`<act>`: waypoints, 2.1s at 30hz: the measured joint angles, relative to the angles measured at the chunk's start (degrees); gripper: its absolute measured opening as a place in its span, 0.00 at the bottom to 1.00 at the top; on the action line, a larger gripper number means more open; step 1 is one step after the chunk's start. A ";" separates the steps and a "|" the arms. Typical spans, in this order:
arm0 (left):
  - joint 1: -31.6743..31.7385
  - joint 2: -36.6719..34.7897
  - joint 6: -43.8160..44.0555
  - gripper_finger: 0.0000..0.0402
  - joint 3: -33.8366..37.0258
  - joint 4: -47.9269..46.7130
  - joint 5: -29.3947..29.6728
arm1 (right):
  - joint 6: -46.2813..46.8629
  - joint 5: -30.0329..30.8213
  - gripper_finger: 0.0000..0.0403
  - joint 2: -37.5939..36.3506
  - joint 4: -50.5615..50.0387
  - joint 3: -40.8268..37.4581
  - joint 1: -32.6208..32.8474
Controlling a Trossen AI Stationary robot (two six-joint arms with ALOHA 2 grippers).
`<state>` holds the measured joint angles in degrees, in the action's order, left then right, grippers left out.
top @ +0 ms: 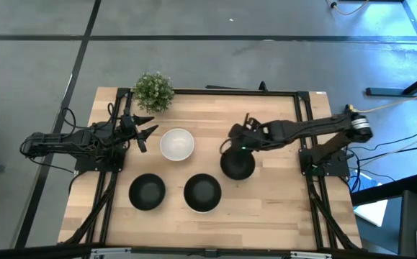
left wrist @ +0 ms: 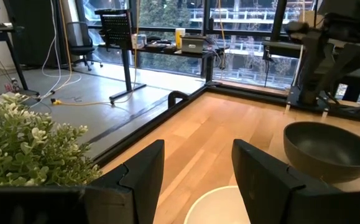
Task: Nest bowls inside each other
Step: Stack the top black bowl on the bottom right stacked black bowl
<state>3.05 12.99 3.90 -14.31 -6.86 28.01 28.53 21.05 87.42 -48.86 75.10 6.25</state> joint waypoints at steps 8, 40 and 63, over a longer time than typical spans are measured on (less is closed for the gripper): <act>0.00 0.00 0.02 0.46 0.00 -0.07 0.00 | 8.82 -1.66 0.33 -10.50 6.64 -15.95 -0.14; -0.02 0.00 0.11 0.46 0.00 -0.08 0.00 | 17.54 -5.73 0.70 -12.73 13.56 -24.99 -0.47; -0.02 0.00 0.17 0.46 0.00 -0.08 0.00 | 19.31 -7.68 0.69 -12.64 20.46 -33.60 -0.51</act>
<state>3.03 12.99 4.08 -14.31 -6.94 28.01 47.84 13.37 74.78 -28.40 41.50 5.74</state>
